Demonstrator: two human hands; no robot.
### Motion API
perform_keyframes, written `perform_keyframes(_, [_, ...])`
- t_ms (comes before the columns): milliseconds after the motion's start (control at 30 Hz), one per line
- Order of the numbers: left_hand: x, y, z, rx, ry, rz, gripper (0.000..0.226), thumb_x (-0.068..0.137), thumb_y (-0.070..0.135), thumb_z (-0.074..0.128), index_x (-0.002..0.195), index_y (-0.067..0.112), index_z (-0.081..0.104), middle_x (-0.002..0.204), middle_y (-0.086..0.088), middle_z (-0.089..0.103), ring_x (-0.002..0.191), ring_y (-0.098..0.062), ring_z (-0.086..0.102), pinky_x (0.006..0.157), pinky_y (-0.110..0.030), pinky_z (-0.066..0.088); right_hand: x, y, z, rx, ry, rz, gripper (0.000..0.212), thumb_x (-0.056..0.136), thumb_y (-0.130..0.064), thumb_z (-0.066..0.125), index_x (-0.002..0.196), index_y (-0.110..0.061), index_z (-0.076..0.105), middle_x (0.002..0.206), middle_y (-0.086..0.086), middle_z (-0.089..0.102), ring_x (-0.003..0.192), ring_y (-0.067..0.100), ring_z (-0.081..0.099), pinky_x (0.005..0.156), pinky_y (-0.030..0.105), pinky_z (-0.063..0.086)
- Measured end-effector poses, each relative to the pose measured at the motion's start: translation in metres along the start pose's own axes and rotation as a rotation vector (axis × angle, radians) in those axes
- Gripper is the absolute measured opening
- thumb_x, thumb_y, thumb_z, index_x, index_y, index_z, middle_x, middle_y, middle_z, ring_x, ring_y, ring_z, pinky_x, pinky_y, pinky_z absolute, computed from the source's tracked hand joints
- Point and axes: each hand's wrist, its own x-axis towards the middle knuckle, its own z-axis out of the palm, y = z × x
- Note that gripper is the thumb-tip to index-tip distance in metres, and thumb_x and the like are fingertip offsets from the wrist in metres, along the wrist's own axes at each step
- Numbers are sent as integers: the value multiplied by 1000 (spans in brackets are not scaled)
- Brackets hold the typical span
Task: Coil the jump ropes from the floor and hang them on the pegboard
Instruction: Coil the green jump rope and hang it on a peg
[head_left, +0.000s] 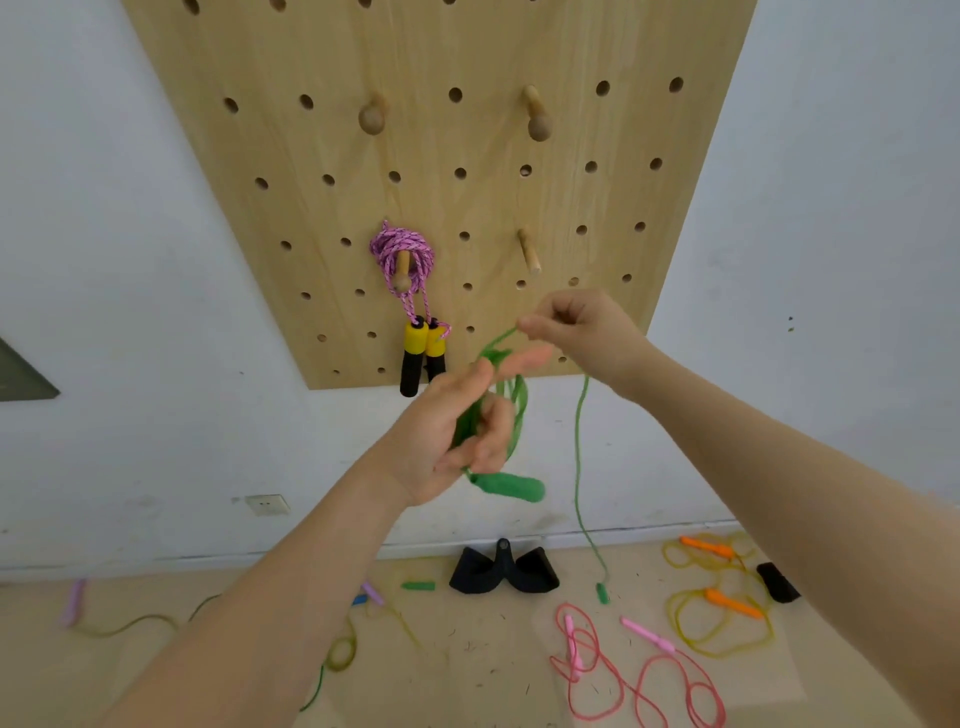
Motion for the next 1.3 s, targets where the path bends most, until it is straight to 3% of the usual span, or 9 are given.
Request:
perform_keyframes(200, [24,21,-14,57,459,174,34,99,25,35,131,22,45,87,-3,72,54,-9,60,62,-27,56,-23,8,37,-246,-488,121,36,96,-38,45,79,-18,70,52,-6,47,39,2,38,49,14,35])
perform_keyframes(300, [29,10,-48,181,656,77,43,101,25,32,143,21,30,125,-6,61,109,-18,61,92,-38,50,-33,-4,35,-277,-724,170,25,95,-28,50,110,-15,66,60,-2,55,40,5,42,56,20,42])
perform_keyframes(400, [24,-8,-68,441,643,-134,44,101,32,33,145,24,29,128,-2,59,108,-15,61,103,-37,38,-36,-28,17,-151,-833,117,23,93,-13,53,114,-10,63,58,2,52,42,3,45,57,24,42])
perform_keyframes(533, [15,-18,-62,273,472,-252,54,94,48,32,133,13,47,64,-4,65,38,-12,46,78,-33,51,-26,-45,-5,29,-410,-55,16,91,-14,56,84,-8,69,48,-10,44,43,1,36,45,14,31])
perform_keyframes(667, [17,-5,-27,65,72,-233,73,89,62,18,112,11,65,39,8,29,34,-9,10,41,-20,30,-2,-19,-6,46,40,-17,20,90,-26,59,74,-18,68,56,0,41,50,13,31,51,24,30])
perform_keyframes(767, [25,6,-8,5,-61,-41,58,87,53,33,117,12,62,41,8,27,31,-3,17,41,-17,33,2,5,9,-21,-9,58,30,91,-26,56,78,-1,65,65,13,56,57,24,46,58,33,43])
perform_keyframes(900, [41,13,-8,93,309,128,52,92,44,33,129,10,45,52,6,46,37,-5,36,54,-23,44,-18,15,30,-58,-326,130,35,97,-24,43,69,-15,62,57,5,46,52,17,39,54,27,36])
perform_keyframes(1100, [56,-10,-33,394,665,-108,39,102,31,29,138,17,35,100,-1,69,83,-9,69,97,-35,41,-33,-9,7,-162,-770,50,20,94,-19,51,105,-12,65,50,-10,48,44,9,40,51,16,38])
perform_keyframes(1300, [42,-19,-19,301,236,-238,60,98,43,23,102,-4,60,37,3,36,35,-12,26,51,-21,41,-14,-14,-30,165,-259,-47,21,90,-19,58,71,-18,67,43,-14,38,43,5,27,43,16,24])
